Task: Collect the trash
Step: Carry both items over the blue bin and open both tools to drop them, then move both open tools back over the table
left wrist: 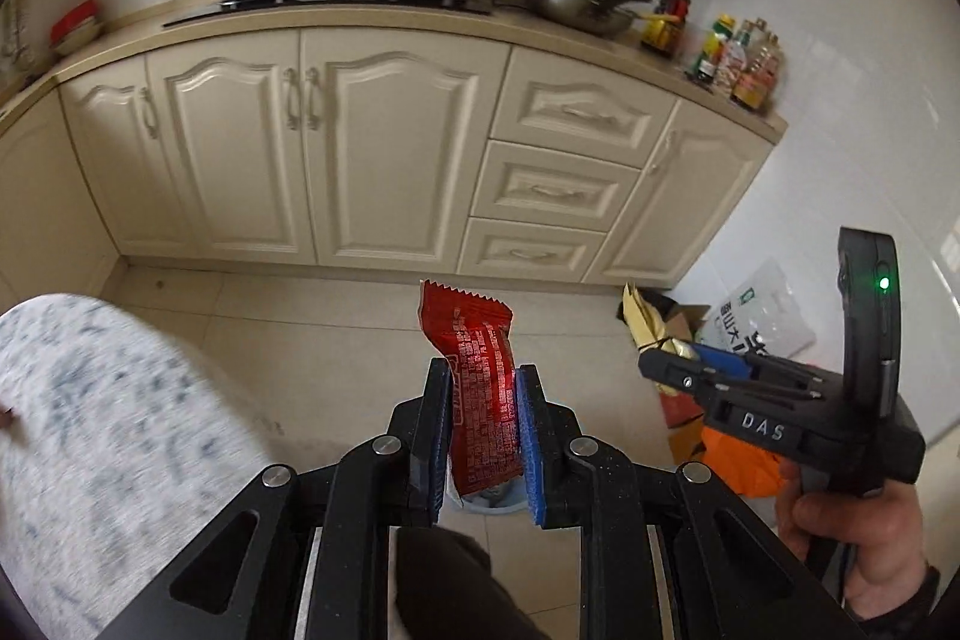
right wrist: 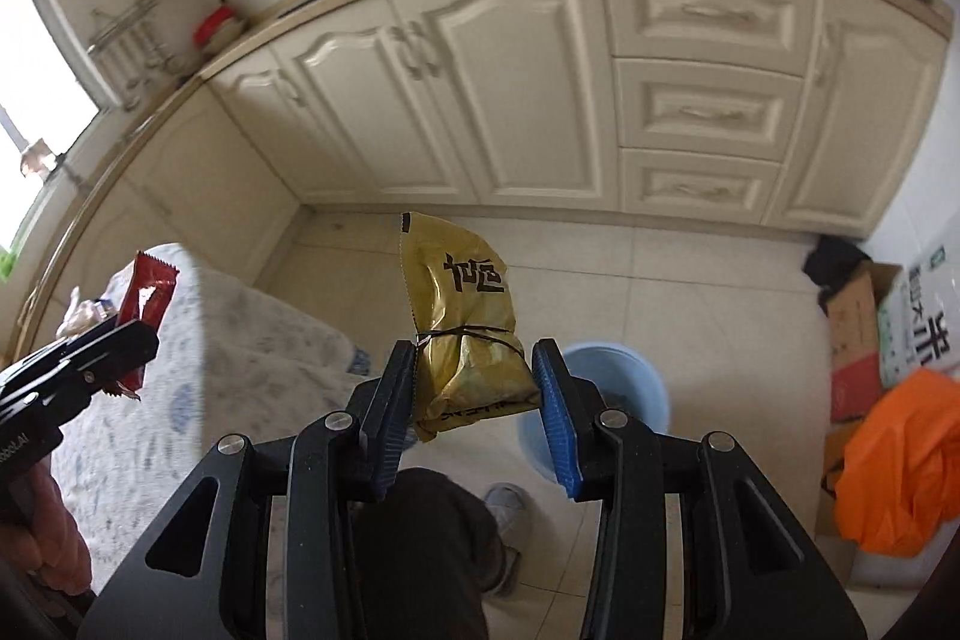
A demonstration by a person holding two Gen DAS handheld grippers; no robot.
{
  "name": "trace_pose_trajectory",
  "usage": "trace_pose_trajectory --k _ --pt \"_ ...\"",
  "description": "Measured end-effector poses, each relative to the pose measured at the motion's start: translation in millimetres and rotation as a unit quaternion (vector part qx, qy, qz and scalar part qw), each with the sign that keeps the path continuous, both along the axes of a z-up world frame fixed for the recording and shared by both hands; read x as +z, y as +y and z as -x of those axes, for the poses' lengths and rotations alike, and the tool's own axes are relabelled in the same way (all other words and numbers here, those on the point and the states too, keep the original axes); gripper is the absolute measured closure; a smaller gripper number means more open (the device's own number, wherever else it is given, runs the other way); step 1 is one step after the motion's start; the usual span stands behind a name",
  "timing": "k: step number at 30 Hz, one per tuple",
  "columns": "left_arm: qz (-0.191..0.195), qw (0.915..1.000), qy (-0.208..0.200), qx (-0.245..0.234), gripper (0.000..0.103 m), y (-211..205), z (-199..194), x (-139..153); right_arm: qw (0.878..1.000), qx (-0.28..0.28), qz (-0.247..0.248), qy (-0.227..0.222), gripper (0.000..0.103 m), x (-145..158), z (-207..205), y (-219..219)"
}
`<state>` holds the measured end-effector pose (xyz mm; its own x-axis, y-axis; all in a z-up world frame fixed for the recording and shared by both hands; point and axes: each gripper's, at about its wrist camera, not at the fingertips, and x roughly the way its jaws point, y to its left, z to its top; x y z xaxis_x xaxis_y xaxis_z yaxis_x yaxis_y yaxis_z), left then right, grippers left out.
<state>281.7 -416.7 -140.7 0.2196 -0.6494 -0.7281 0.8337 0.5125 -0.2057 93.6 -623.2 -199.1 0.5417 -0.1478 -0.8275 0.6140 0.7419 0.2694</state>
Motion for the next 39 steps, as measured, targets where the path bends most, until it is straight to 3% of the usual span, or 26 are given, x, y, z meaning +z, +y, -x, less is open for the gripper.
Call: trace_pose_trajectory --k 7,17,19,21,24,25,27,30,35,39 --pt "-0.03 0.9983 0.03 -0.041 0.086 -74 -11 -35 0.999 -0.039 -0.01 0.017 0.063 -26 16 -33" --pt "-0.099 0.9906 0.061 -0.072 0.084 -197 -63 -87 0.996 -0.061 -0.044 0.038 0.061 -74 22 -74" --pt "-0.114 0.9888 0.061 -0.075 0.078 -216 -66 -95 0.996 -0.068 -0.047 0.036 0.06 -81 23 -79" --pt "-0.126 0.9878 0.061 -0.069 0.056 -228 -68 -103 0.995 -0.074 -0.059 0.042 0.052 -92 24 -86" --pt "-0.128 0.9892 0.05 -0.052 0.029 -236 -70 -108 0.993 -0.083 -0.067 0.042 0.042 -98 27 -90" --pt "-0.127 0.9898 0.046 -0.045 0.025 -237 -71 -107 0.993 -0.085 -0.068 0.041 0.04 -98 29 -90" --pt "-0.126 0.9906 0.042 -0.034 0.013 -234 -70 -104 0.993 -0.089 -0.067 0.039 0.023 -96 33 -89" --pt "-0.113 0.993 0.026 -0.02 0.006 -227 -65 -90 0.992 -0.1 -0.065 0.034 0.006 -93 38 -88" --pt "-0.076 0.9971 0.0 -0.004 0.003 -198 -44 -58 0.991 -0.112 -0.059 0.033 0.001 -85 45 -83" --pt "-0.043 0.9985 -0.025 0.02 0.001 -146 -29 -32 0.993 -0.107 -0.049 0.023 0.0 -67 43 -75"
